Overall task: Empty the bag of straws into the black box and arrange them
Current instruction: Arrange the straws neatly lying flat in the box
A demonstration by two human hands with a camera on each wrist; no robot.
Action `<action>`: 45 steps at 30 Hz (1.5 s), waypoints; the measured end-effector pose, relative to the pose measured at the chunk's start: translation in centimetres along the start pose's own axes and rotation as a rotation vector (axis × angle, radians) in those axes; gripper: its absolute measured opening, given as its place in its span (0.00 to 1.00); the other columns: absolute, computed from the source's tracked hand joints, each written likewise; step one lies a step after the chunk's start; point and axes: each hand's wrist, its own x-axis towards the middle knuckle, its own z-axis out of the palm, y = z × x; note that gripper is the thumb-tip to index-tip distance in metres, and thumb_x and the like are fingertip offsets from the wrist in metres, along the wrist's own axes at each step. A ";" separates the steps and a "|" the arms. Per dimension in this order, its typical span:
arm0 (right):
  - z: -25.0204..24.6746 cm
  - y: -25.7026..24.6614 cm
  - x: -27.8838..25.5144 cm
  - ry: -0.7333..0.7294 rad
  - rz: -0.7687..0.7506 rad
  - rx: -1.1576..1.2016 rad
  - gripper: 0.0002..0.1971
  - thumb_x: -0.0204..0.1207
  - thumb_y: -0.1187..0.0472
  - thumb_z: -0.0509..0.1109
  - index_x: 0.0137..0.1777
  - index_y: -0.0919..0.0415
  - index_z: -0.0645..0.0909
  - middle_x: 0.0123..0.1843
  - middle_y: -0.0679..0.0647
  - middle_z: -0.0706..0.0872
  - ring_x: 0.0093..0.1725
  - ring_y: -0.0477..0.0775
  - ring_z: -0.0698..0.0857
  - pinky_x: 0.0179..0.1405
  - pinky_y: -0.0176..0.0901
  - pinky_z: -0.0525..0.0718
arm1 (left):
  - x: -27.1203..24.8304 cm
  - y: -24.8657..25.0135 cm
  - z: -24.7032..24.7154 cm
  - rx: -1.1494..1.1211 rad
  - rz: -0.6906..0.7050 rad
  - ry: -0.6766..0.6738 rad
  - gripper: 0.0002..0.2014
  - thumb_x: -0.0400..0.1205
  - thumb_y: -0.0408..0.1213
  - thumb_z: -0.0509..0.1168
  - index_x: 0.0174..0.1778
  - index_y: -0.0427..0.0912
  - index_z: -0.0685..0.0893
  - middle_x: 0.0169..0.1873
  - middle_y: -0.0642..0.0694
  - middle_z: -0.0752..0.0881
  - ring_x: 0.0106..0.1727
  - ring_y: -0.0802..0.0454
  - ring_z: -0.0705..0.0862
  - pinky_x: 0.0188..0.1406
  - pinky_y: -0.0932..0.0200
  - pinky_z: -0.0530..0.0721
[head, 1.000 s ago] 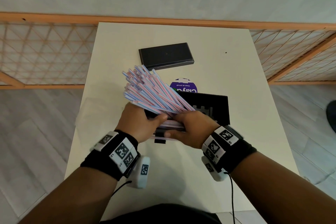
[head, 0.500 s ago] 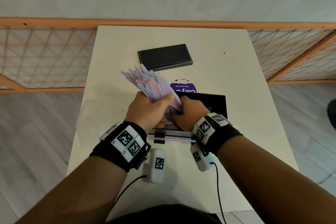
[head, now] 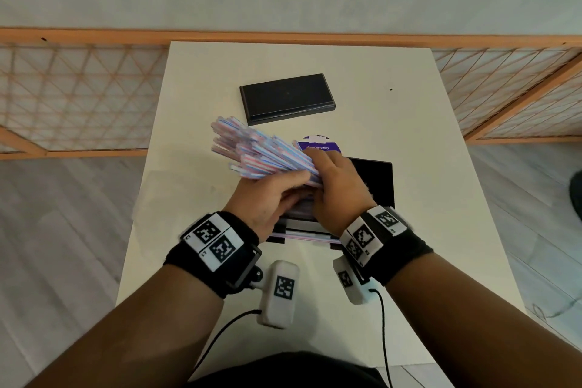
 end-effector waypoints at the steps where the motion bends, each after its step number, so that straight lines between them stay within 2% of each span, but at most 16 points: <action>1: -0.1 0.3 -0.2 0.019 0.013 -0.072 0.33 0.62 0.57 0.63 0.73 0.53 0.74 0.58 0.58 0.81 0.56 0.67 0.78 0.59 0.58 0.78 | -0.2 0.2 -0.3 0.063 0.024 -0.011 0.11 0.82 0.21 0.68 0.56 0.39 0.89 0.50 0.41 0.93 0.52 0.46 0.93 0.50 0.55 0.92; 4: -0.8 1.3 -1.3 0.065 0.108 -0.205 0.32 0.64 0.53 0.72 0.71 0.54 0.72 0.62 0.58 0.78 0.59 0.66 0.75 0.60 0.58 0.78 | -1.2 1.1 -1.9 0.503 0.132 0.100 0.11 0.69 0.37 0.83 0.46 0.46 0.94 0.41 0.41 0.95 0.45 0.36 0.94 0.46 0.42 0.94; 5: -1.1 1.8 -1.7 0.085 0.125 -0.189 0.31 0.64 0.52 0.75 0.68 0.55 0.72 0.61 0.57 0.77 0.58 0.64 0.75 0.58 0.55 0.78 | -1.4 1.6 -2.7 0.649 0.162 0.140 0.14 0.64 0.47 0.84 0.44 0.52 0.94 0.36 0.45 0.94 0.39 0.39 0.94 0.44 0.41 0.94; 7: -1.6 2.6 -2.3 0.080 0.147 -0.139 0.24 0.65 0.50 0.78 0.56 0.55 0.73 0.55 0.53 0.78 0.53 0.58 0.75 0.50 0.48 0.76 | -2.1 2.5 -4.0 0.849 0.201 0.214 0.20 0.61 0.60 0.84 0.47 0.60 0.92 0.35 0.58 0.93 0.34 0.54 0.90 0.41 0.52 0.90; 9: -1.8 3.0 -2.6 0.004 0.159 -0.143 0.18 0.67 0.46 0.78 0.47 0.53 0.74 0.47 0.49 0.78 0.47 0.55 0.78 0.43 0.44 0.74 | -2.2 2.8 -4.7 0.880 0.202 0.353 0.34 0.56 0.67 0.84 0.55 0.59 0.85 0.45 0.62 0.92 0.43 0.60 0.88 0.46 0.56 0.85; 11: -1.6 3.2 -2.7 -0.063 0.126 -0.130 0.16 0.70 0.43 0.75 0.47 0.54 0.79 0.45 0.50 0.81 0.47 0.57 0.82 0.44 0.45 0.79 | -1.7 2.3 -4.7 0.731 0.214 0.503 0.45 0.50 0.70 0.84 0.57 0.53 0.75 0.53 0.56 0.88 0.52 0.54 0.88 0.53 0.54 0.84; 15: -1.3 2.4 -2.6 -0.118 -0.005 -0.017 0.20 0.72 0.45 0.69 0.58 0.56 0.86 0.50 0.53 0.88 0.52 0.56 0.86 0.54 0.51 0.84 | -0.2 0.8 -4.1 -0.038 0.172 0.420 0.50 0.59 0.71 0.78 0.68 0.38 0.78 0.61 0.34 0.90 0.60 0.36 0.91 0.62 0.33 0.88; 17: -1.3 2.4 -2.4 -0.106 -0.004 -0.027 0.16 0.72 0.49 0.71 0.56 0.56 0.86 0.50 0.53 0.88 0.52 0.57 0.86 0.55 0.50 0.84 | 0.1 0.7 -4.1 -0.229 0.126 0.382 0.45 0.67 0.69 0.74 0.73 0.41 0.81 0.63 0.37 0.90 0.60 0.36 0.91 0.62 0.29 0.87; 21: -1.6 2.5 -2.2 -0.058 0.075 -0.096 0.16 0.73 0.48 0.72 0.53 0.58 0.86 0.48 0.54 0.87 0.50 0.58 0.85 0.52 0.50 0.84 | 0.8 0.5 -4.3 -0.071 0.126 0.557 0.30 0.72 0.69 0.66 0.58 0.50 0.89 0.55 0.47 0.94 0.57 0.45 0.92 0.66 0.36 0.87; 25: -1.1 1.4 -2.5 -0.185 -0.067 -0.009 0.17 0.74 0.50 0.69 0.58 0.57 0.87 0.51 0.53 0.90 0.51 0.56 0.87 0.54 0.47 0.84 | 0.3 0.4 -3.8 -0.129 0.103 0.468 0.23 0.86 0.62 0.61 0.58 0.48 0.90 0.53 0.44 0.94 0.55 0.41 0.93 0.63 0.35 0.88; 28: -1.3 1.5 -2.0 -0.157 -0.002 -0.019 0.16 0.76 0.51 0.72 0.60 0.56 0.86 0.53 0.53 0.90 0.54 0.55 0.87 0.58 0.49 0.84 | 0.3 0.4 -3.7 -0.141 0.153 0.434 0.24 0.85 0.62 0.60 0.62 0.47 0.88 0.56 0.42 0.93 0.56 0.40 0.93 0.63 0.31 0.87; 32: -1.0 0.4 -2.1 -0.250 -0.090 -0.044 0.16 0.76 0.45 0.66 0.55 0.52 0.86 0.44 0.50 0.88 0.46 0.53 0.84 0.50 0.49 0.84 | 0.0 0.6 -3.0 -0.127 0.222 0.424 0.16 0.90 0.53 0.59 0.47 0.48 0.87 0.44 0.48 0.95 0.51 0.44 0.94 0.62 0.33 0.88; 35: -0.7 0.2 -1.7 -0.248 -0.069 -0.051 0.16 0.77 0.45 0.68 0.56 0.55 0.85 0.48 0.51 0.87 0.49 0.54 0.84 0.53 0.49 0.83 | 0.1 0.6 -2.9 -0.125 0.250 0.424 0.15 0.88 0.53 0.63 0.44 0.48 0.86 0.44 0.45 0.93 0.53 0.38 0.93 0.59 0.31 0.89; 38: -0.9 0.3 -1.3 -0.233 -0.023 -0.106 0.21 0.76 0.42 0.70 0.63 0.54 0.83 0.57 0.51 0.85 0.57 0.53 0.83 0.59 0.44 0.81 | 0.1 0.6 -3.0 -0.122 0.254 0.447 0.14 0.87 0.52 0.65 0.44 0.46 0.85 0.42 0.45 0.91 0.46 0.46 0.93 0.46 0.44 0.94; 42: -0.4 -0.5 -1.4 -0.338 -0.090 -0.138 0.31 0.74 0.34 0.63 0.71 0.52 0.79 0.65 0.50 0.83 0.66 0.54 0.80 0.67 0.45 0.78 | 0.0 0.1 -3.2 -0.042 0.278 0.552 0.20 0.72 0.65 0.69 0.46 0.54 0.80 0.53 0.43 0.86 0.55 0.43 0.88 0.65 0.34 0.87; 45: -0.3 -0.6 -1.0 -0.326 -0.024 -0.200 0.42 0.67 0.24 0.47 0.69 0.50 0.78 0.64 0.52 0.80 0.66 0.58 0.78 0.67 0.54 0.79 | -0.4 0.1 -2.7 -0.033 0.297 0.546 0.15 0.75 0.61 0.70 0.45 0.55 0.80 0.51 0.46 0.86 0.58 0.39 0.90 0.63 0.36 0.88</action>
